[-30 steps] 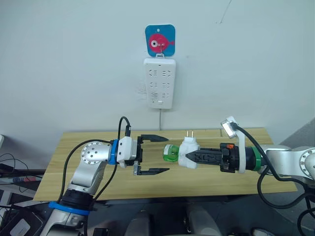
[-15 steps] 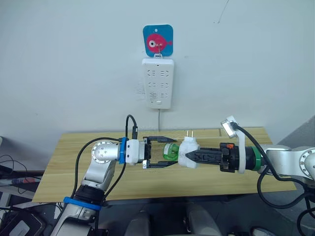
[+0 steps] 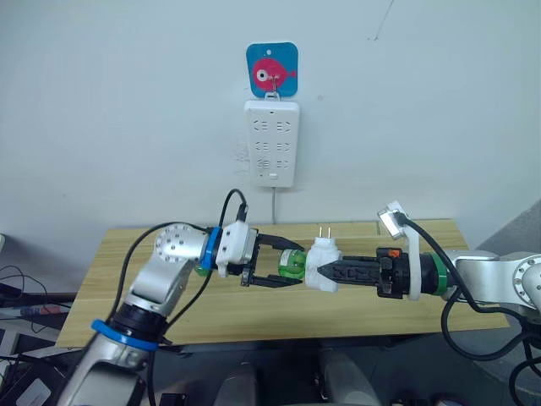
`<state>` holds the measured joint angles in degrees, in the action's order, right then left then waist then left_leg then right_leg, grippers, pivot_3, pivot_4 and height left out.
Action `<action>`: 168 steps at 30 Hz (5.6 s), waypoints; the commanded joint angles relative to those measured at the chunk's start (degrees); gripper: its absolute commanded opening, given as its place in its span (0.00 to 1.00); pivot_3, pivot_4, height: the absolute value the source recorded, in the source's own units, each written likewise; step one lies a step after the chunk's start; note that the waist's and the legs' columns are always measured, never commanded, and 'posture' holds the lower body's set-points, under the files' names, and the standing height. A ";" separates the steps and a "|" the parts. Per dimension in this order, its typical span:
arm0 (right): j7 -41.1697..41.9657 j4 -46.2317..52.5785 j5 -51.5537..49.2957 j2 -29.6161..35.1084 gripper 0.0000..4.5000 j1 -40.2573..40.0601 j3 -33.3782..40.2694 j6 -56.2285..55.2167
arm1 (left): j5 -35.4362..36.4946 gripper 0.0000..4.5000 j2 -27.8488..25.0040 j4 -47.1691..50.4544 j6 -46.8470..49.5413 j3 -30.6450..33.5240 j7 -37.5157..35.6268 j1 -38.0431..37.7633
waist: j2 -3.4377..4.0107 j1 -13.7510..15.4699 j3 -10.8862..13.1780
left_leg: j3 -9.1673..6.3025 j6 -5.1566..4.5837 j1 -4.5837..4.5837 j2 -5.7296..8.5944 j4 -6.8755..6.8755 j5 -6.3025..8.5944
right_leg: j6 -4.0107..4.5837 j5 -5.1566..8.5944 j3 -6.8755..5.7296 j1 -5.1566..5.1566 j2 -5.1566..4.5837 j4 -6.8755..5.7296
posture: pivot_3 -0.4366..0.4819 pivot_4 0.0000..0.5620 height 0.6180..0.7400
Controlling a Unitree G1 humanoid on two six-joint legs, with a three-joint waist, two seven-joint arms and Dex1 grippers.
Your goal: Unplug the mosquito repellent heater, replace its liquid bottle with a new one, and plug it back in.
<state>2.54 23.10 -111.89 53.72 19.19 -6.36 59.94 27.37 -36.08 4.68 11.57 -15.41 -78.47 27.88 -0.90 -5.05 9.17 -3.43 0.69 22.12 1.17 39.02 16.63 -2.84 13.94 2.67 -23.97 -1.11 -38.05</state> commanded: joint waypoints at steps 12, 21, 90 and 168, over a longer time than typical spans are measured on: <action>0.41 2.08 -1.11 2.77 0.66 -1.36 2.10 -0.71 | 14.31 0.52 -10.60 2.09 38.92 1.43 -7.21 9.62 | 0.00 -0.09 0.02 | -0.03 0.00 0.01 -0.02 -0.05 0.00 | 0.02 0.01 -0.02 -0.05 0.03 0.01 | 0.32 0.25 0.94; -0.58 1.22 -1.11 4.78 0.66 -1.88 2.58 -0.57 | 13.26 0.52 -12.55 2.23 39.06 1.68 -9.40 9.04 | -0.03 0.10 0.03 | 0.04 0.00 0.01 -0.01 -0.04 0.00 | 0.02 0.02 0.02 -0.04 0.00 0.06 | 0.33 0.25 0.94; -9.86 15.11 36.55 -55.78 1.00 -5.24 26.75 10.39 | -6.87 0.52 22.57 6.30 -5.27 6.51 32.01 -12.02 | 0.07 -4.11 1.25 | 0.67 -0.14 -0.16 0.07 -0.05 0.12 | -0.23 -0.16 1.08 -0.10 -0.03 0.02 | 0.23 0.22 0.94; 31.72 2.43 95.36 -27.65 0.99 -8.28 -9.02 -29.06 | -12.25 1.00 12.53 10.57 7.88 28.96 54.09 -45.23 | -0.35 0.81 4.12 | 0.35 -0.03 -0.26 -0.14 -0.14 0.11 | -0.21 -0.02 0.70 -0.06 -0.29 0.11 | 0.42 0.45 0.94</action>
<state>32.27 22.39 -16.15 25.15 11.20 -13.93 29.54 15.47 -23.82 15.35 21.94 12.47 -24.73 -17.49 -1.25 -4.24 13.29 -3.08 0.70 21.86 1.03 38.92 16.72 -3.05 13.92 3.34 -24.03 -1.40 -37.92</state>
